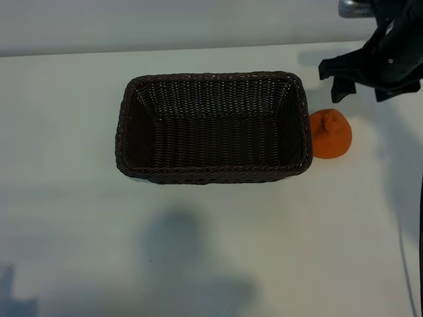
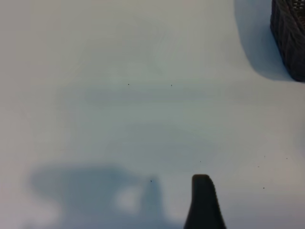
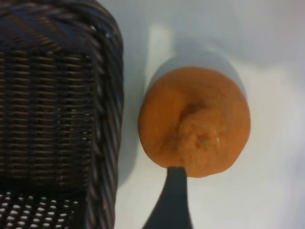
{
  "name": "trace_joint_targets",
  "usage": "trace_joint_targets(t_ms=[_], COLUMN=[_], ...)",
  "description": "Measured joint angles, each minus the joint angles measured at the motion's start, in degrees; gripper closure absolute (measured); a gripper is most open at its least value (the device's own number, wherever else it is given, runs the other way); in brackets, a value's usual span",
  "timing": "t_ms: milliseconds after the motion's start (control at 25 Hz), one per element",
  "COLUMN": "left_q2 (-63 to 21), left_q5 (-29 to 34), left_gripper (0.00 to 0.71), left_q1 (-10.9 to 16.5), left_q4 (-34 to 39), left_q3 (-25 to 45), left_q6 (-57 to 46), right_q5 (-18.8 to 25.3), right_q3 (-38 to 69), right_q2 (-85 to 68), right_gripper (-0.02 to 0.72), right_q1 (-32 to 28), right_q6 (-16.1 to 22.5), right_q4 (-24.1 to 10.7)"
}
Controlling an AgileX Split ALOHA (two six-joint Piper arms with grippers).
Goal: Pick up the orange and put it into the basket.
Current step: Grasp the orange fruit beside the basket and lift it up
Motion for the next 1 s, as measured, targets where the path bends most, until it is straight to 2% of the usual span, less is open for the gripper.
trace_joint_targets(t_ms=[240,560,1000], left_q2=[0.0,0.0,0.0], left_q5=[0.0,0.0,0.0], left_gripper=[0.201,0.202,0.202], left_q1=[0.0,0.0,0.0], left_q4=[0.0,0.0,0.0], left_q3=[0.0,0.0,0.0], left_q6=[0.0,0.0,0.0], right_q5=[-0.4,-1.7,-3.0], right_q3=[0.0,0.0,0.0], right_q2=[1.9,4.2,5.5], right_gripper=[0.099,0.103,0.104], right_q1=[0.0,0.0,0.0], right_q6=[-0.2,-4.4,-5.8], right_q4=[0.8,5.3,5.8])
